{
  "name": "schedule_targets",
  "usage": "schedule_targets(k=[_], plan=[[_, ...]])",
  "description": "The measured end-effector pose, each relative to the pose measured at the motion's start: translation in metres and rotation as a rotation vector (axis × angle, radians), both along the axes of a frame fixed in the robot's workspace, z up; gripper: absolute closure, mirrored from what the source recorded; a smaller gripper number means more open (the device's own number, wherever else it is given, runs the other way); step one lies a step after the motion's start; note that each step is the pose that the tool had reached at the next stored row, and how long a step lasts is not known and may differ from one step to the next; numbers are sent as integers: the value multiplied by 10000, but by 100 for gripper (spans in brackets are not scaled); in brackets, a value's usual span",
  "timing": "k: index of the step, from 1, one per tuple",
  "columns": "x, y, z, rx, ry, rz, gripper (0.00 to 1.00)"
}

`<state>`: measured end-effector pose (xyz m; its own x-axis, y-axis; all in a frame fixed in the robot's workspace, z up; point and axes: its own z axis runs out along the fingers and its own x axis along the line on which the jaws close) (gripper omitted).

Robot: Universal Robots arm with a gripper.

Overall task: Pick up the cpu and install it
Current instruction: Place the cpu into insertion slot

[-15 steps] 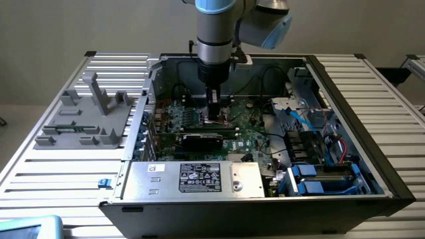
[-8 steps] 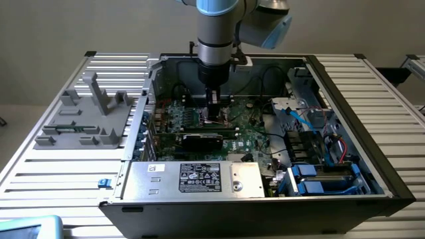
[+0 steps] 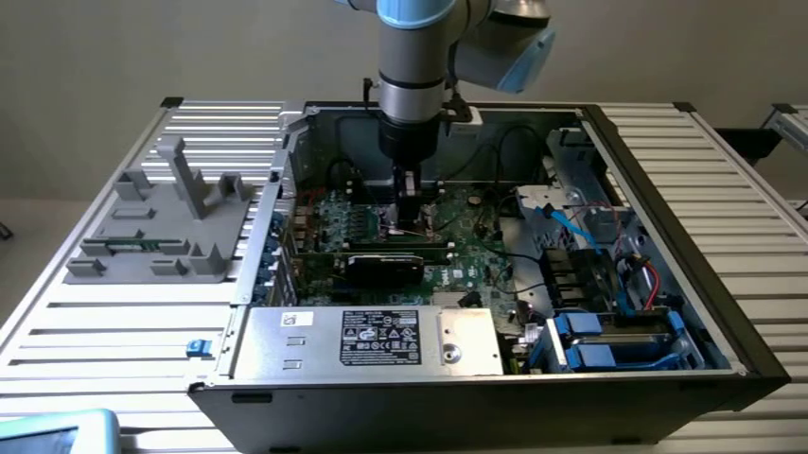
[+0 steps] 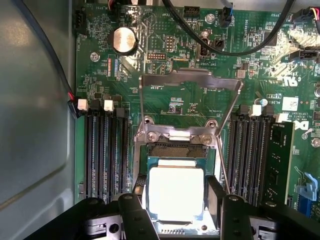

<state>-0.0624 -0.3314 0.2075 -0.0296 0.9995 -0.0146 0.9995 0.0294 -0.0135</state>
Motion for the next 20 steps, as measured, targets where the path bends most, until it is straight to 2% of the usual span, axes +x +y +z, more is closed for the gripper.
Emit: schedule_targets(k=[3,5,20], plan=[[0,20,-5,-110,4,0,44],[0,19,-6,-141,6,2,44],[1,18,-48,-143,5,0,44]])
